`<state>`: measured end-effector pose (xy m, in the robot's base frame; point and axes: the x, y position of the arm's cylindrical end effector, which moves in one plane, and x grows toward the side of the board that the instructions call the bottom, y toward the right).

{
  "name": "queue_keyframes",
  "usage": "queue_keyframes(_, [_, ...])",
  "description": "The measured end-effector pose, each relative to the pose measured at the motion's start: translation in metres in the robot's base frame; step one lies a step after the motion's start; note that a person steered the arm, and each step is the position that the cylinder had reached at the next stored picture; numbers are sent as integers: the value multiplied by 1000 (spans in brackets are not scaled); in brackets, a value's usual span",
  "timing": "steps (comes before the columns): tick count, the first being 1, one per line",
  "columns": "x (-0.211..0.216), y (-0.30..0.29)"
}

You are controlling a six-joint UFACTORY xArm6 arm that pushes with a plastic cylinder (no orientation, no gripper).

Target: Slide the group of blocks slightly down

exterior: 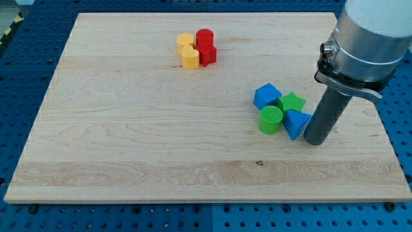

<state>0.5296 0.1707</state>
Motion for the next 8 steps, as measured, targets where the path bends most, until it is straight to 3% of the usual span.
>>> queue_keyframes(2, [-4,48])
queue_keyframes(4, [-98,91])
queue_keyframes(5, [-149,67])
queue_keyframes(6, [-178,2])
queue_keyframes(8, [-172,-88])
